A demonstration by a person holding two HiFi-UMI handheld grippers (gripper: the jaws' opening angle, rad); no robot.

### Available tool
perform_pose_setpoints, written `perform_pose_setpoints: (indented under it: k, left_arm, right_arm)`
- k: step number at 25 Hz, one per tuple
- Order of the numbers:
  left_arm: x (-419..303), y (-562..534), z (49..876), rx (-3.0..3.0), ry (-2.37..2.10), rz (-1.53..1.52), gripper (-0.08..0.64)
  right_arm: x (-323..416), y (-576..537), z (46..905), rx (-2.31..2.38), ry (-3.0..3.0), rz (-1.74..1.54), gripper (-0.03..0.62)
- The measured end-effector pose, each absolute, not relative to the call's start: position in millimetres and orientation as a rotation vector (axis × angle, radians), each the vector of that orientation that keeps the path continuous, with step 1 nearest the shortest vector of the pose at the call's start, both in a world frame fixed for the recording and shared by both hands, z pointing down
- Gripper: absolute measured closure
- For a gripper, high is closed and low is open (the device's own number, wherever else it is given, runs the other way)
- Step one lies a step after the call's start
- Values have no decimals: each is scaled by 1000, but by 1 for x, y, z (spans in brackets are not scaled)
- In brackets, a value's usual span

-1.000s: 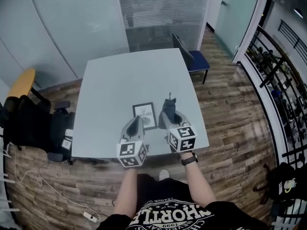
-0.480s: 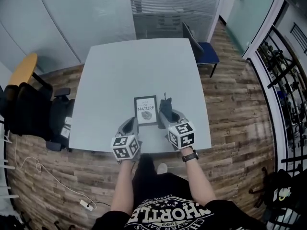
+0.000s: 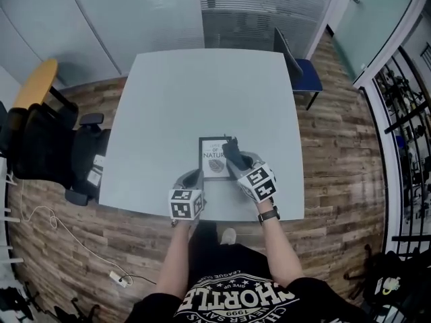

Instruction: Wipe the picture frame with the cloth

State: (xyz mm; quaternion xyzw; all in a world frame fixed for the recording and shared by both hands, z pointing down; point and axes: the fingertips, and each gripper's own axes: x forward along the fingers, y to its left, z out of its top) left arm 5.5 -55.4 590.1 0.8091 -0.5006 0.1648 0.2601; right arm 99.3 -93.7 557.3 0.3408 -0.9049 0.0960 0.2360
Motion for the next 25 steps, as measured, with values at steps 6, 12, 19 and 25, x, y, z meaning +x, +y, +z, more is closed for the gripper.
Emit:
perform_pose_setpoints:
  k: [6,12,19,25]
  left_arm:
    - [0,-62,635,2117,-1194,505,566]
    - [-16,-66,686,2024,-1074,583,568]
    - [-7,-69,719,2016,-986,664,568]
    - [-3,-68,744,1986,-943,734,568]
  right_arm:
    - [82,-132,612,802,-2365,378,525]
    - [46,-184,644,691,-2242,301,515]
    - [7,-214,688,375,-2060,11,517]
    - [-27,-225,723,216,-1935,-153,517]
